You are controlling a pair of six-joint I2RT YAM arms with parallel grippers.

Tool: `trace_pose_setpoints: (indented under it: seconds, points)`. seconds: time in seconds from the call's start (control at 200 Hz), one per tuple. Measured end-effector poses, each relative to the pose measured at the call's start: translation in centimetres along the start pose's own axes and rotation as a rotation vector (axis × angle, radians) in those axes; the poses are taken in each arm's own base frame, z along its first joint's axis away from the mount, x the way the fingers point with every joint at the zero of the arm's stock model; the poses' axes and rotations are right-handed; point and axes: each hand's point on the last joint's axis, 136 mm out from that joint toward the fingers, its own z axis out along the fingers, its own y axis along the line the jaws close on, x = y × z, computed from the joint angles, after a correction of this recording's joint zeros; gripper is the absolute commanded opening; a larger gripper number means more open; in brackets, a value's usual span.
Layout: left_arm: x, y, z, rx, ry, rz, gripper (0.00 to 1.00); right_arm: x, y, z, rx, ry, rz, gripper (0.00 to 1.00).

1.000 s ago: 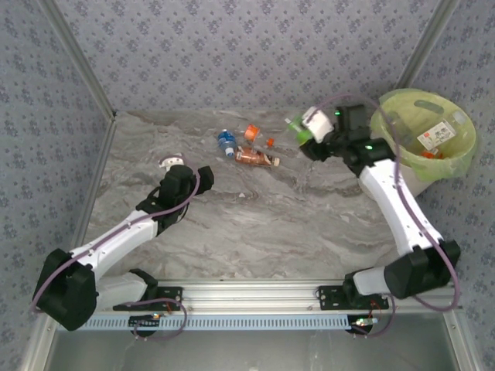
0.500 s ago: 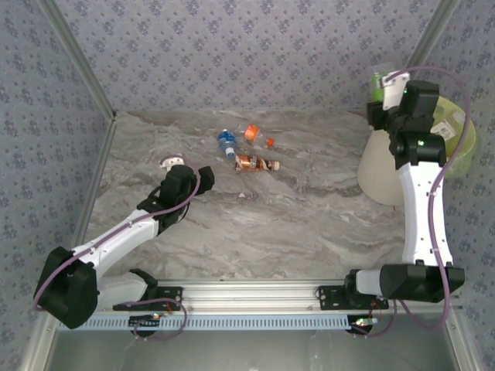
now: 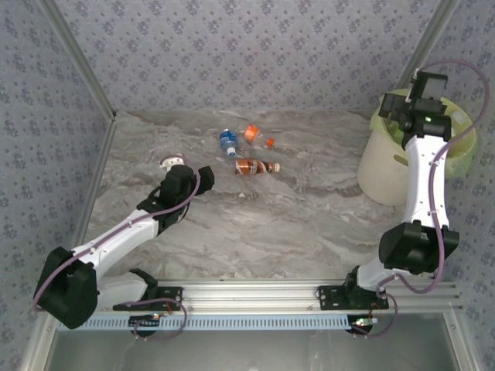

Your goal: Put the plastic bottles in the bin

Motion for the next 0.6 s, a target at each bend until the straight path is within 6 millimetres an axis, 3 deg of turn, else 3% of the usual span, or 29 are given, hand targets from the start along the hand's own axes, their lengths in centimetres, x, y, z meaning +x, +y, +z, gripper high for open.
trace_pose_setpoints:
  seconds: [0.18,0.37,0.475,0.6]
  points:
    - [0.0,0.0,0.0,-0.001,0.001,-0.008,1.0,-1.5,4.4,-2.8,-0.066,-0.088,-0.083,1.0]
    - [-0.2,0.5,0.1,-0.012,-0.004,-0.04,0.99,-1.9,12.1,-6.9,-0.362,-0.212,-0.226,1.0]
    - [-0.4,0.7,0.2,-0.02,-0.007,-0.063,0.99,-0.1,16.8,-7.3,-0.514,-0.215,-0.355,1.0]
    - [-0.5,1.2,0.3,-0.034,-0.008,-0.101,0.99,4.2,23.2,-6.5,-0.713,-0.156,-0.563,1.0]
